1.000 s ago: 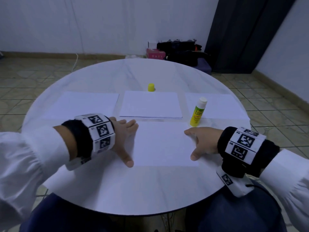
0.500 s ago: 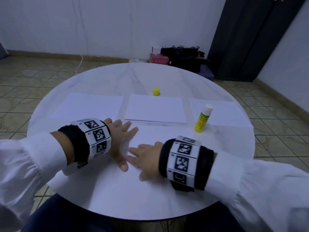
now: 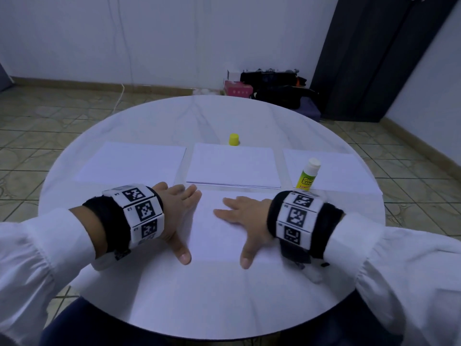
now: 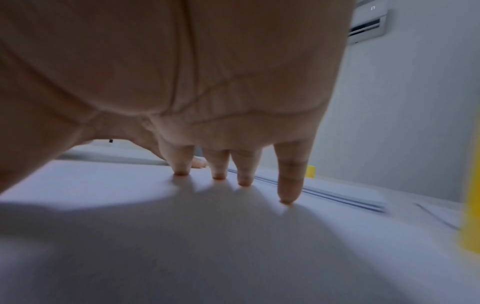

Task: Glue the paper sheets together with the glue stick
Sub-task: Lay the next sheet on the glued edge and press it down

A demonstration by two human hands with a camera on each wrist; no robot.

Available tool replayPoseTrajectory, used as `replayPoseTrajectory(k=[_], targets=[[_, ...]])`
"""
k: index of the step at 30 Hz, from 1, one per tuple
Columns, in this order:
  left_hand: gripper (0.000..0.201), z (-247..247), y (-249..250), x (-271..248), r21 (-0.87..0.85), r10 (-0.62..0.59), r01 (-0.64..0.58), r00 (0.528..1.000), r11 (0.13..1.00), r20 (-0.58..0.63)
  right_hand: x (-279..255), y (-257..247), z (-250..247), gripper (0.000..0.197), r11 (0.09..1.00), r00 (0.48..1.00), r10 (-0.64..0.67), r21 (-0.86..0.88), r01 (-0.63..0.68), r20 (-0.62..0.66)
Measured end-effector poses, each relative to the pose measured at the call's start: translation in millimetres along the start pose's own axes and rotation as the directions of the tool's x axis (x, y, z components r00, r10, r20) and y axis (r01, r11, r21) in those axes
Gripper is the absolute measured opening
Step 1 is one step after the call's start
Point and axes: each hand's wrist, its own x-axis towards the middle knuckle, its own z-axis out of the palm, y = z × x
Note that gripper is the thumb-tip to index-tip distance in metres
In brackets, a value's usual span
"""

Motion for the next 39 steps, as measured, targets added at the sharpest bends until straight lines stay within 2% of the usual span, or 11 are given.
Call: replayPoseTrajectory(k=[8,12,21,25,30,35,37,39], targets=[[0.141,-3,1,-7,0.009,0.021,-0.020,0.998,1.000,-0.058,-29,56,20,0.131,0.985,0.984,0.151,0.073,-0.158,0.089],[0.141,-6,3,-7,0.009,0.009,-0.008,0.999,1.000,-0.047,-39,60,20,0.132,0.979,0.974,0.200,0.026,-0.204,0.110],[0.138,-11,5,-11,-0.021,0.005,-0.006,0.999,1.000,-0.045,-34,55,20,0.138,0.962,0.963,0.265,-0.090,-0.259,0.056],[0.144,-11,4,-7,-0.070,0.003,-0.007,0.999,0.998,-0.050,-28,55,19,0.143,0.953,0.958,0.282,-0.127,-0.273,0.055],[0.155,-7,1,-1,-0.184,-0.004,-0.009,0.997,0.983,-0.071,-25,52,16,0.147,0.944,0.954,0.295,-0.172,-0.283,0.052],[0.152,-7,5,-4,-0.309,0.006,-0.036,0.995,0.950,-0.095,-27,52,14,0.147,0.947,0.955,0.294,-0.152,-0.284,0.046],[0.146,-8,6,-10,-0.445,0.003,-0.045,0.996,0.894,-0.094,-29,54,15,0.146,0.953,0.959,0.282,-0.127,-0.276,0.036],[0.137,-6,2,-14,-0.645,-0.040,-0.024,0.996,0.764,-0.084,-33,55,17,0.143,0.962,0.965,0.263,-0.081,-0.260,0.024]])
